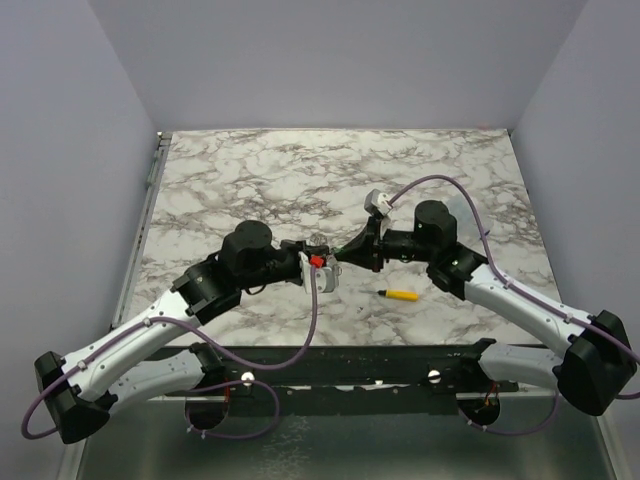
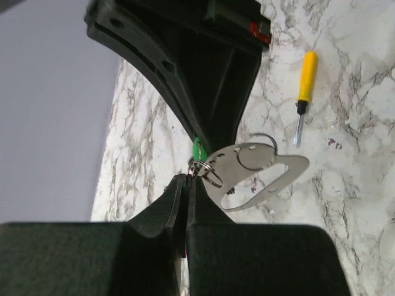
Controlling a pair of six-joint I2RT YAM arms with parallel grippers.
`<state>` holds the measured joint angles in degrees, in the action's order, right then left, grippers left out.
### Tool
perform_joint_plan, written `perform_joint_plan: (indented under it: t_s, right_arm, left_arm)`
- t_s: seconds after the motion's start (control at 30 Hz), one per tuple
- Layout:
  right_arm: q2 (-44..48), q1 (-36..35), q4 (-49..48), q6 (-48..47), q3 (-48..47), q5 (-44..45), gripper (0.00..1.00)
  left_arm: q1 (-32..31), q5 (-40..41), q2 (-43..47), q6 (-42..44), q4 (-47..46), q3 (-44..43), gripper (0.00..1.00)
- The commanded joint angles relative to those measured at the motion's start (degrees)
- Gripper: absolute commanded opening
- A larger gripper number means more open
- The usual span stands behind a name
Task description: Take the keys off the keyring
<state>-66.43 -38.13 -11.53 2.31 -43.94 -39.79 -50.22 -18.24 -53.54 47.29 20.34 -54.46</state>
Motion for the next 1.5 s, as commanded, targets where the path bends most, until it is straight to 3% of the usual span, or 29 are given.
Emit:
perform_joint_plan:
  t_s: [0.0,0.37,0.53,0.73,1.03,1.3,1.37,1.47]
  right_arm:
    - [0.89,0.45,2.25,2.09,2.74,0.80,0.01]
    - [-2.17,3.61,10.85,-4.00,3.08,6.22,0.01]
    - [-7.54,4.92,11.44,-4.76,0.63,3.97,0.01]
    - [-17.83,4.82,10.32,-2.50,-3.23,-0.78,0.01]
    - [-28.75,4.52,6.93,2.48,-7.78,-6.40,0.00]
    - [-30.74,2.89,2.46,8.04,-8.36,-9.04,0.01]
    - [-29.78,2.90,2.33,8.70,-7.94,-9.49,0.01]
    - [-27.72,2.89,2.30,9.21,-6.48,-10.58,0.01]
  left_arm:
    - [0.09,4.83,3.14,-3.71,-17.31,11.74,0.00]
    - [1.18,4.32,-6.30,-2.51,-53.25,28.75,0.00]
    - [3.15,2.91,-9.10,-3.35,-61.21,35.61,0.00]
    - [4.90,2.57,-6.50,-3.20,-63.96,45.07,0.00]
    - [7.20,0.97,0.71,-0.67,-58.19,52.09,0.00]
    - [9.60,1.43,10.95,0.94,-38.21,47.18,0.00]
    - [9.79,0.93,14.99,-1.01,-30.68,44.54,0.08]
    - [9.91,2.44,18.89,-7.77,-23.05,39.62,0.33]
